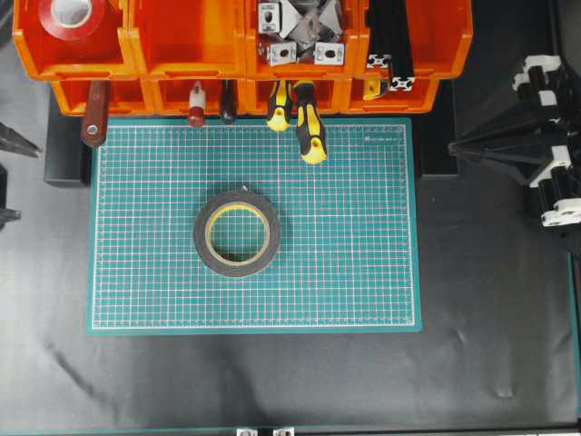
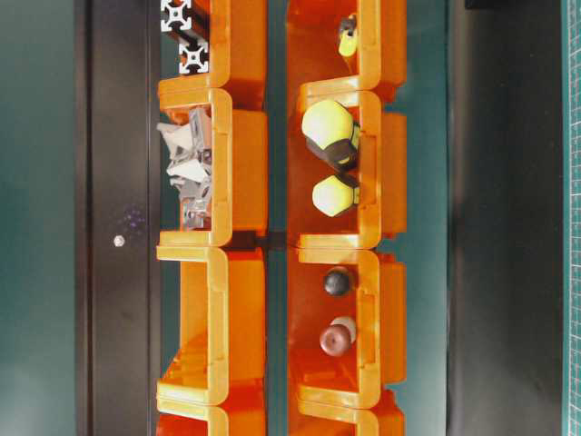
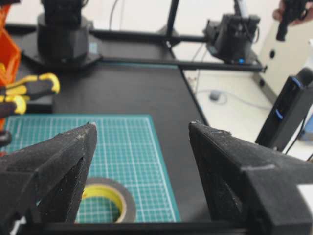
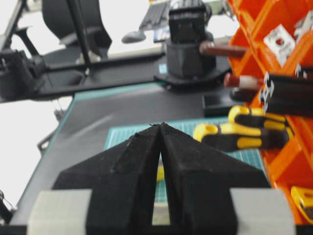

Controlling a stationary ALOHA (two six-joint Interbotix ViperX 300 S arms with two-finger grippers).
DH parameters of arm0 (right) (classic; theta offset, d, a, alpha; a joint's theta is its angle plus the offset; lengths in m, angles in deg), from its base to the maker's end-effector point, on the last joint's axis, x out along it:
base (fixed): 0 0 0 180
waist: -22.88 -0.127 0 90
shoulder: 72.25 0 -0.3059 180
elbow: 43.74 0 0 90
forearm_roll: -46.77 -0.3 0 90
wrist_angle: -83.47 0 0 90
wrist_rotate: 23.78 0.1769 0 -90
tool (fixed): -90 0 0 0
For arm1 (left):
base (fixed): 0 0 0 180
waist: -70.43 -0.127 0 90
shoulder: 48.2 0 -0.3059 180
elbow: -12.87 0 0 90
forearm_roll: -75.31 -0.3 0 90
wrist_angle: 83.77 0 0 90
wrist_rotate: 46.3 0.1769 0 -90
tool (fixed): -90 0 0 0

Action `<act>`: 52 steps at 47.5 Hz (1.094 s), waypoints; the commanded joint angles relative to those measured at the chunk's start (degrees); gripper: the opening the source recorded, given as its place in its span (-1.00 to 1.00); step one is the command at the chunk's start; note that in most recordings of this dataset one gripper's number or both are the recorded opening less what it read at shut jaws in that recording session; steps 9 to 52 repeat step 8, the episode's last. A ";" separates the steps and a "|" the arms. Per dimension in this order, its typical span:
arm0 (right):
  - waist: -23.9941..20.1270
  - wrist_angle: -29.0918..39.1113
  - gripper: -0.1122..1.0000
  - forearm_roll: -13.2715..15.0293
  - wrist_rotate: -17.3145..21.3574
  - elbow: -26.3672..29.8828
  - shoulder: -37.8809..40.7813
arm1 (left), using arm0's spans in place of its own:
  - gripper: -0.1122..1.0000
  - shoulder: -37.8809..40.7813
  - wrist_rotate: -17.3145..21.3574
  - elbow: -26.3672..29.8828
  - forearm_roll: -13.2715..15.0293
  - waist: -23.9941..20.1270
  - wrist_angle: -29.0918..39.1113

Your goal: Pick foam from container rack with left arm.

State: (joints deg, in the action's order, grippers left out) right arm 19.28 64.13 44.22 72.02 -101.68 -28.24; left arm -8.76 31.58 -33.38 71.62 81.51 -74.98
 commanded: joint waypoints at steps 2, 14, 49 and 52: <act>0.18 1.23 -0.79 0.09 0.00 0.18 0.18 | 0.51 1.05 -0.26 0.26 -0.18 -0.18 -0.35; 0.18 1.41 -0.79 0.09 -0.09 0.18 0.18 | 0.51 0.88 -0.35 0.00 -0.09 -0.18 -0.44; 0.18 1.41 -0.79 0.09 -0.09 0.18 0.18 | 0.51 0.88 -0.35 0.00 -0.09 -0.18 -0.44; 0.18 1.41 -0.79 0.09 -0.09 0.18 0.18 | 0.51 0.88 -0.35 0.00 -0.09 -0.18 -0.44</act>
